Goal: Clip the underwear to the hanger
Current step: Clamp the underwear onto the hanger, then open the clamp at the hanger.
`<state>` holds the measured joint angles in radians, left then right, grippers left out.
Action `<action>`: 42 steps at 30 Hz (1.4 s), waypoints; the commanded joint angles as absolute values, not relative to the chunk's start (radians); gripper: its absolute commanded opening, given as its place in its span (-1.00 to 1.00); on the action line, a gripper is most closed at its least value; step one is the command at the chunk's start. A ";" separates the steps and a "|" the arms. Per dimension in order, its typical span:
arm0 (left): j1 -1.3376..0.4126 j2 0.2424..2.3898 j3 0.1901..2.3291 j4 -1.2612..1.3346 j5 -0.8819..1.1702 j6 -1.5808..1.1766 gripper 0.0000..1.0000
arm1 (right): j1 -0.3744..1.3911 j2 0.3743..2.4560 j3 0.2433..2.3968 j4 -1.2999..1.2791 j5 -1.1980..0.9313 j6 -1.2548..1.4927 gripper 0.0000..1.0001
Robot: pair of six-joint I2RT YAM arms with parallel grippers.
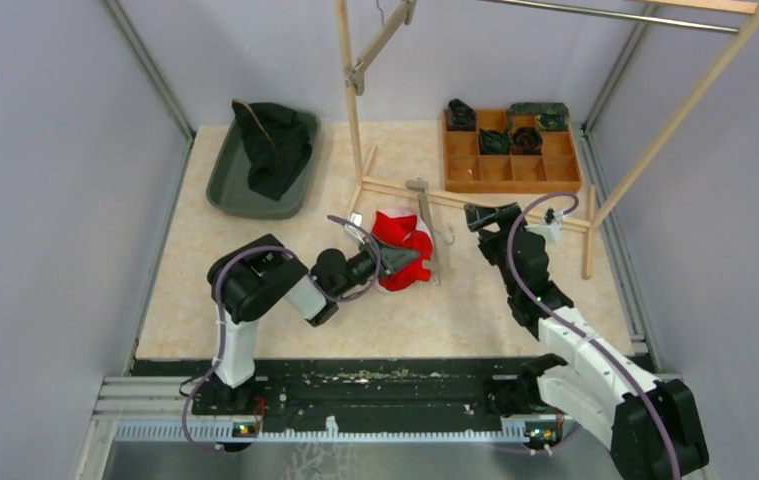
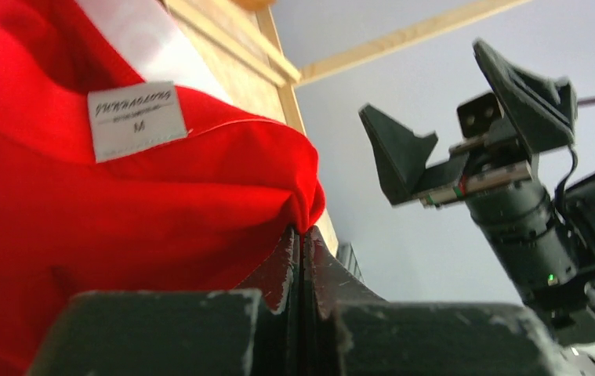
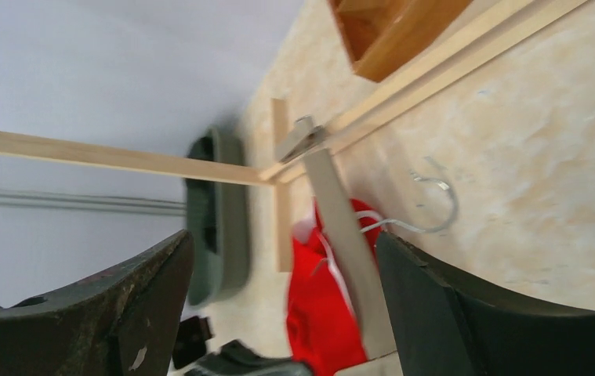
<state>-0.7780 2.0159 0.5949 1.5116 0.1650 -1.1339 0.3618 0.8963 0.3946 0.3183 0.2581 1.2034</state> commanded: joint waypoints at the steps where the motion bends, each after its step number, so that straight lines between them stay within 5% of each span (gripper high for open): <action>1: -0.801 2.041 0.545 1.639 0.217 -1.176 -1.00 | 0.354 0.896 0.475 0.174 0.322 0.951 0.68; 16: -0.734 2.005 0.374 1.586 0.301 -1.161 -0.93 | 0.354 1.078 0.599 0.163 0.219 0.646 0.63; 19: -0.680 2.014 0.359 1.608 0.363 -1.153 -0.42 | 0.354 1.103 0.613 0.161 0.204 0.628 0.62; 20: -0.665 2.013 0.341 1.639 0.357 -1.153 -0.15 | 0.354 1.108 0.613 0.163 0.202 0.626 0.62; 22: -0.641 1.992 0.292 1.689 0.312 -1.148 0.87 | 0.354 1.112 0.610 0.168 0.201 0.623 0.61; 23: -0.631 1.971 0.279 1.686 0.294 -1.132 0.98 | 0.354 1.112 0.608 0.171 0.201 0.624 0.61; 34: -0.668 1.547 0.509 0.905 0.179 -0.684 1.00 | 0.354 1.055 0.597 0.162 0.224 0.608 0.61; 42: -0.872 1.596 0.801 0.494 -0.115 -0.348 0.69 | 0.352 1.006 0.611 0.116 0.315 0.609 0.61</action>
